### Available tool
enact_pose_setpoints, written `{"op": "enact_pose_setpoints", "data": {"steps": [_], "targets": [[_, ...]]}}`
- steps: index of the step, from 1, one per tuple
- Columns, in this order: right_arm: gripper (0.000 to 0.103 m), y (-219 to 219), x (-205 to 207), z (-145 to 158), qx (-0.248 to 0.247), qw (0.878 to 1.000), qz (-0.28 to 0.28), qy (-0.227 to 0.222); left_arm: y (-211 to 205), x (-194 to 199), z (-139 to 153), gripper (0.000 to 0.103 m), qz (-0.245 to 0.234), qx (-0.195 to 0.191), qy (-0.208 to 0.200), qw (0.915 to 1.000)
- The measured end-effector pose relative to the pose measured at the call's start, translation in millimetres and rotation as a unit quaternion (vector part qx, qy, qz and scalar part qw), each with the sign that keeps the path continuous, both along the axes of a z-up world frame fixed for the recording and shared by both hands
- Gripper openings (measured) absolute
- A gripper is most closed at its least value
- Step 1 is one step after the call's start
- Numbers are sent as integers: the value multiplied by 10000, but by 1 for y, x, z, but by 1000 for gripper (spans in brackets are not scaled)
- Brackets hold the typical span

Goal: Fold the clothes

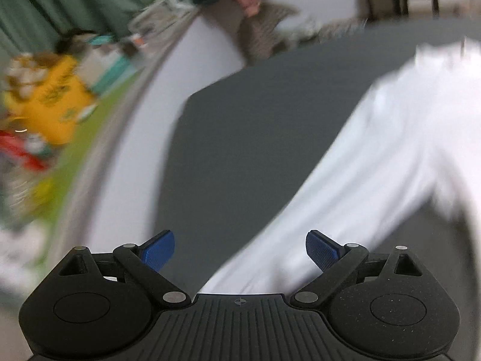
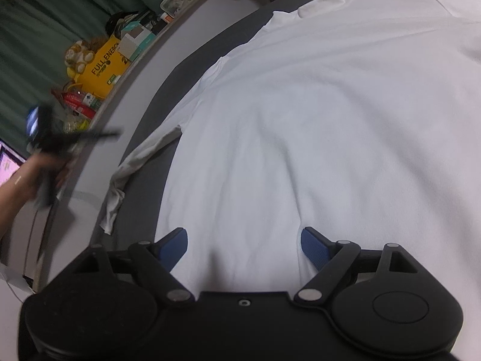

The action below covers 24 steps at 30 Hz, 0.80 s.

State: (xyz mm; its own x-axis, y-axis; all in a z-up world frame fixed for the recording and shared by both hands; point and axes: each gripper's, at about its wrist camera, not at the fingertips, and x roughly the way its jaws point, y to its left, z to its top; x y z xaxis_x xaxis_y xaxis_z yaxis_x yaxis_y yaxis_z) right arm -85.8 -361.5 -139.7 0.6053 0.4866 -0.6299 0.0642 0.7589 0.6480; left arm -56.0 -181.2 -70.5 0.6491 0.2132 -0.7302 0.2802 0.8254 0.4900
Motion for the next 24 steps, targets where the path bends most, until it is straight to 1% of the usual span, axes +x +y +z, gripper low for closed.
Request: {"op": "enact_pose_setpoints", "data": {"steps": [2,3,5,7,9,10,11,13,14,15,22,23,24], "targets": [[83,3,-2,2,-114,9999,24,-16,35,-29,-4,95,364,28,235,9991],[83,4,-3,3,-164,9999,30,-23,51,-38,-8,95,621,-216,386,9971],[83,7,-5,4,-256,9997,37,-33,83,-62,-18,95,1128,-755,509,9894],[83,10,-7,5,-347,9994,47,-48,103,-81,-31,95,1376,-904,299,9859],[83,12,-9,6,-443,9990,56,-71,116,-95,-41,94,1519,-1044,16,9829],[83,12,-10,6,-491,9987,60,-83,117,-103,-45,94,1679,-1219,-172,9781],[83,13,-11,6,-536,9985,64,-93,118,-111,-49,88,1843,-1399,-364,9722],[83,15,-13,7,-613,9980,69,-109,131,-118,-50,84,2198,-1848,-730,9551],[83,16,-14,7,-650,9978,75,-116,136,-122,-52,77,2376,-2026,-858,9461],[83,17,-14,7,-686,9975,83,-122,137,-126,-54,69,2466,-2108,-885,9418],[83,23,-16,7,-936,9952,175,-202,134,-117,-79,68,2617,-2280,-801,9344],[83,24,-16,7,-964,9949,188,-212,133,-116,-82,66,2639,-2298,-790,9334],[83,25,-15,7,-990,9946,202,-222,132,-114,-86,48,2604,-2266,-748,9355]]}}
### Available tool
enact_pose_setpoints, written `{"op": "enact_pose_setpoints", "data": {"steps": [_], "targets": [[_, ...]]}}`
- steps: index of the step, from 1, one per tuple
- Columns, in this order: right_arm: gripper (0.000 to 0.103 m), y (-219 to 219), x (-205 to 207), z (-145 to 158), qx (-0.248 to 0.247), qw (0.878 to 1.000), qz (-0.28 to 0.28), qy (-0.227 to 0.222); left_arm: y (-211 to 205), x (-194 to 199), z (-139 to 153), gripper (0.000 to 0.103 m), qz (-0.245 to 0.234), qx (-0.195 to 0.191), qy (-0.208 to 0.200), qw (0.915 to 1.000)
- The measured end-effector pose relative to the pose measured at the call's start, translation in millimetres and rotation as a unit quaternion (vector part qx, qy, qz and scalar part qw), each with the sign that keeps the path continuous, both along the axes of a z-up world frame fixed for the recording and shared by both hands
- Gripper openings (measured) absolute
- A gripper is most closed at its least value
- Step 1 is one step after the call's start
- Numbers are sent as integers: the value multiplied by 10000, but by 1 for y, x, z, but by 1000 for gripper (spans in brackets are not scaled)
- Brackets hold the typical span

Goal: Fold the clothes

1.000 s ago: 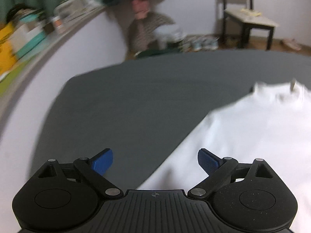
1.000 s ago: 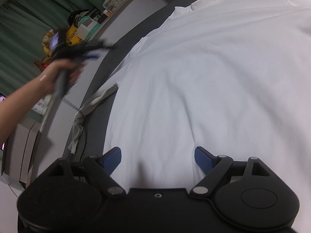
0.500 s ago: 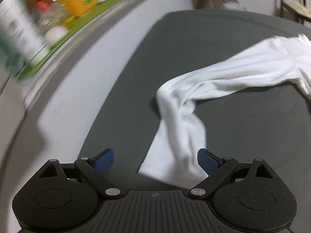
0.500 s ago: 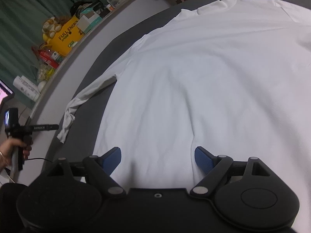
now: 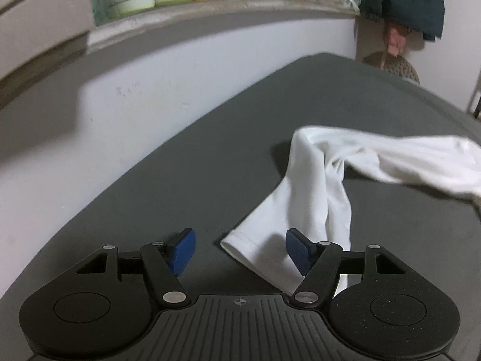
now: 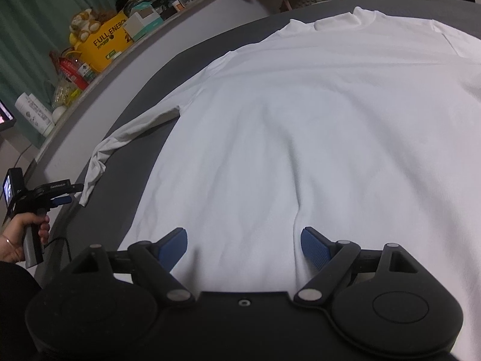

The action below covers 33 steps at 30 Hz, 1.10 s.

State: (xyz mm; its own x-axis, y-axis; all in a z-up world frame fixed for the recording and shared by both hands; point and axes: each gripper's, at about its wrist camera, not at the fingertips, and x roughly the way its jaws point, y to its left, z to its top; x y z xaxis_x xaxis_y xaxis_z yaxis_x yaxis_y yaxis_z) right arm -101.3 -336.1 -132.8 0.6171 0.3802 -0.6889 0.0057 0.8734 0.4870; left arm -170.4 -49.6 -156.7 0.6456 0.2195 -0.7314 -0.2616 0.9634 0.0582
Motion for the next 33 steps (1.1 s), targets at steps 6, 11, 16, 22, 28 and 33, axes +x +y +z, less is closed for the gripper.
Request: {"op": "enact_pose_setpoints", "data": {"steps": [6,11,16,22,28,33], "targets": [[83,0,0,0,-37,10000,33,-25,-17,7,3,5,-211,566,-167,9980],[83,1,0,0,-21,10000,30,-31,-14,20,20,5,-32,2074,-83,9782],[84,1,1,0,-30,10000,58,-40,-13,44,15,5,-297,3127,221,9491],[84,0,1,0,-38,10000,78,-45,-23,72,-1,6,-461,3759,536,9240],[85,2,1,-1,-125,9998,133,-68,-22,78,-10,6,-302,3497,804,9329],[87,5,1,0,-217,9995,189,-90,-20,63,3,39,-208,3131,542,9480]]}}
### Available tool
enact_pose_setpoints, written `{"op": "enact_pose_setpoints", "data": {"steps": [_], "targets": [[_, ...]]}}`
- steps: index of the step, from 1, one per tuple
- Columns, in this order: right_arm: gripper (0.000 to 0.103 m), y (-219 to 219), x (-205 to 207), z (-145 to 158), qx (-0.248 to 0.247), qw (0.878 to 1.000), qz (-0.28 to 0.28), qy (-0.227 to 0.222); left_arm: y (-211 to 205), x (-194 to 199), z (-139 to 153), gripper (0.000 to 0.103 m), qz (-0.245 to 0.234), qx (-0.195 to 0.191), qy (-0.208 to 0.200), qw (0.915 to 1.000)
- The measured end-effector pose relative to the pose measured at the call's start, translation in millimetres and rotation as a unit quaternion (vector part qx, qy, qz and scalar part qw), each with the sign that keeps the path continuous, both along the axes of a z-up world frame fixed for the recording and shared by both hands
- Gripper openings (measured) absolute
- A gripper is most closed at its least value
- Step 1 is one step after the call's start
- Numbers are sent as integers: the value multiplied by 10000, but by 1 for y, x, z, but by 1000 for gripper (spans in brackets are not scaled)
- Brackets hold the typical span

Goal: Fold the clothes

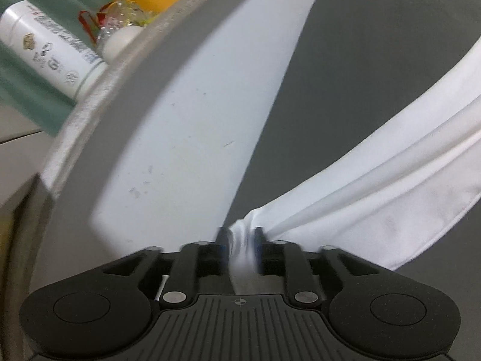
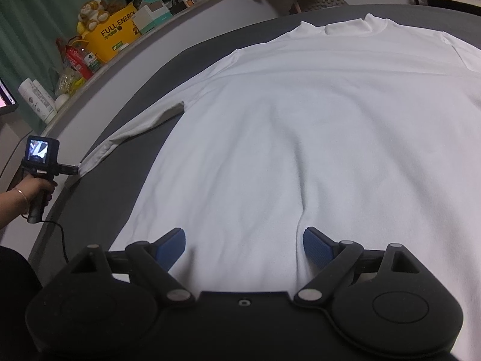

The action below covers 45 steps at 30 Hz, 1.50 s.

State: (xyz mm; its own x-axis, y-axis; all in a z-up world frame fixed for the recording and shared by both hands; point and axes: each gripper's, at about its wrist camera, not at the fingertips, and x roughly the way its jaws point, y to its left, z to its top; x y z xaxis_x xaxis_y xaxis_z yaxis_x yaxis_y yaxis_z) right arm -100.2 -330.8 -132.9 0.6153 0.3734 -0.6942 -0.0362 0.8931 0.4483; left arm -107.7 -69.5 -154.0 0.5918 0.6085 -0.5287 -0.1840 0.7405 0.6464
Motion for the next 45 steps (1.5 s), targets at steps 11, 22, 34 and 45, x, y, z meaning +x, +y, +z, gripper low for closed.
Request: {"op": "enact_pose_setpoints", "data": {"steps": [11,22,34,45], "targets": [[87,3,-1,2,-91,10000,19,-17,-36,-101,0,95,-2244,1626,-307,9604],[87,4,-3,2,-114,9999,25,-11,-50,-91,-45,52,-3413,2905,1334,8840],[87,3,-3,2,-94,9999,35,-18,-49,-103,-56,4,-3838,3434,1622,8417],[88,5,-3,2,-145,9999,42,-9,-33,-95,-53,3,-3628,2809,1657,8729]]}}
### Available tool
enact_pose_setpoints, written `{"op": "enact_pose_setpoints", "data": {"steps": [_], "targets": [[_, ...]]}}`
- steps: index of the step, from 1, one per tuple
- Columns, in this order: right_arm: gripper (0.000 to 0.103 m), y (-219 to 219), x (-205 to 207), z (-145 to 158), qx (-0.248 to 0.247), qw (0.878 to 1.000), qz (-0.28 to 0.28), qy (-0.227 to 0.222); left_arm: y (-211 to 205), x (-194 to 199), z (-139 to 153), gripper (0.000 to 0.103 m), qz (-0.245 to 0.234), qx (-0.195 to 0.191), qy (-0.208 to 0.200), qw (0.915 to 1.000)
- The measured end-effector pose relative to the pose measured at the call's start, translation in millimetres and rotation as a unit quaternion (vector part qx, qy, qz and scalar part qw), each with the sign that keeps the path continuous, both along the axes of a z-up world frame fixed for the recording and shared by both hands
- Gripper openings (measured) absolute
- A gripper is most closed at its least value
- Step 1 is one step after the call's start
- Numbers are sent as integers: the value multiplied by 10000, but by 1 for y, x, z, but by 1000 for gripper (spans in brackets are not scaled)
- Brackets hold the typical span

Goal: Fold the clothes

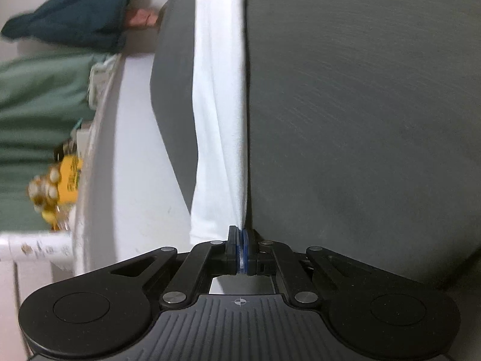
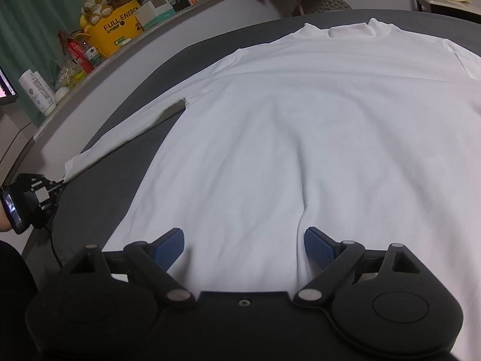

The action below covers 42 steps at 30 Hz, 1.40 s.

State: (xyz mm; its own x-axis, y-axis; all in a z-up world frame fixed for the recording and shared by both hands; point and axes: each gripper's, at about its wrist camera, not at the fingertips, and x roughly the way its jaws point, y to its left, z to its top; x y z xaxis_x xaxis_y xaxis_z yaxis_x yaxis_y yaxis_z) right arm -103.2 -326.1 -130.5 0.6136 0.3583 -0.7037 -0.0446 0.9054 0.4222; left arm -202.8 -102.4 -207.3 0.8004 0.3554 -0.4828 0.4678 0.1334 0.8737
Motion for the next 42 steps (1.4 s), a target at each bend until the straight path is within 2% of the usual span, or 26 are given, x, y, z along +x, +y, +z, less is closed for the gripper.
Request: {"op": "enact_pose_setpoints", "data": {"steps": [2,4,5,6,7,8,9,10,11,13,14,17,19,21,23,25,27,28,29,30,31,32,36,38,40,42], "targets": [[87,-1,-2,1,26,10000,-13,23,1,10,-1,3,228,-104,-92,9996],[87,-2,-4,4,74,10000,-7,46,3,16,4,8,437,-265,-146,9986],[87,-2,-6,7,121,9999,4,48,4,18,8,18,586,-377,-168,9974],[87,-2,-8,10,175,9998,58,46,4,20,15,40,773,-568,-269,9950],[87,0,-10,13,214,9996,175,39,5,23,23,55,962,-764,-374,9917],[87,4,-13,16,237,9991,351,26,4,24,38,83,1111,-1086,-583,9861],[86,10,-18,19,222,9976,662,-3,1,23,52,92,1141,-1401,-783,9804],[86,17,-23,23,208,9950,972,-32,-4,21,68,92,1124,-1758,-865,9742],[86,25,-28,27,145,9913,1304,-90,-9,19,84,92,1102,-2115,-939,9666],[83,49,-43,31,-221,9825,1813,-371,-23,18,111,92,1090,-2769,-701,9521],[82,60,-50,31,-407,9776,1997,-518,-32,12,126,92,1037,-3166,-548,9413],[75,88,-66,29,-884,9623,2431,-836,-57,2,161,92,851,-4229,-153,9020],[74,101,-72,25,-1179,9517,2649,-1009,-72,-7,180,92,779,-4827,104,8723],[72,113,-76,22,-1370,9393,2895,-1229,-92,-10,190,92,732,-5134,405,8540],[70,124,-80,21,-1500,9270,3117,-1451,-114,-19,190,92,597,-5131,772,8527],[68,134,-81,20,-1557,9199,3193,-1659,-135,-31,184,92,463,-4916,1069,8630],[55,143,-80,19,-1593,9169,3179,-1812,-153,-35,179,92,331,-4647,1236,8762],[52,145,-78,17,-1671,9182,3136,-1751,-163,-37,176,92,265,-4510,1316,8824],[35,147,-76,15,-1748,9193,3094,-1690,-168,-38,176,92,265,-4456,1374,8842],[14,149,-74,13,-1825,9204,3051,-1629,-174,-38,176,92,270,-4407,1431,8858],[13,151,-72,11,-1901,9213,3007,-1568,-177,-41,175,92,291,-4397,1469,8856],[13,148,-71,11,-1889,9260,2899,-1512,-177,-43,176,92,290,-4409,1530,8839],[13,89,-67,28,-1140,9740,1625,-1094,-187,-56,187,92,-106,-4459,1991,8726],[13,57,-65,32,-816,9891,985,-730,-194,-66,192,92,-374,-4418,2299,8664],[13,31,-62,28,-380,9972,594,-252,-204,-78,187,92,-685,-4169,2492,8715],[16,19,-61,20,-64,9992,398,76,-220,-93,177,92,-1125,-3775,2540,8834]]}}
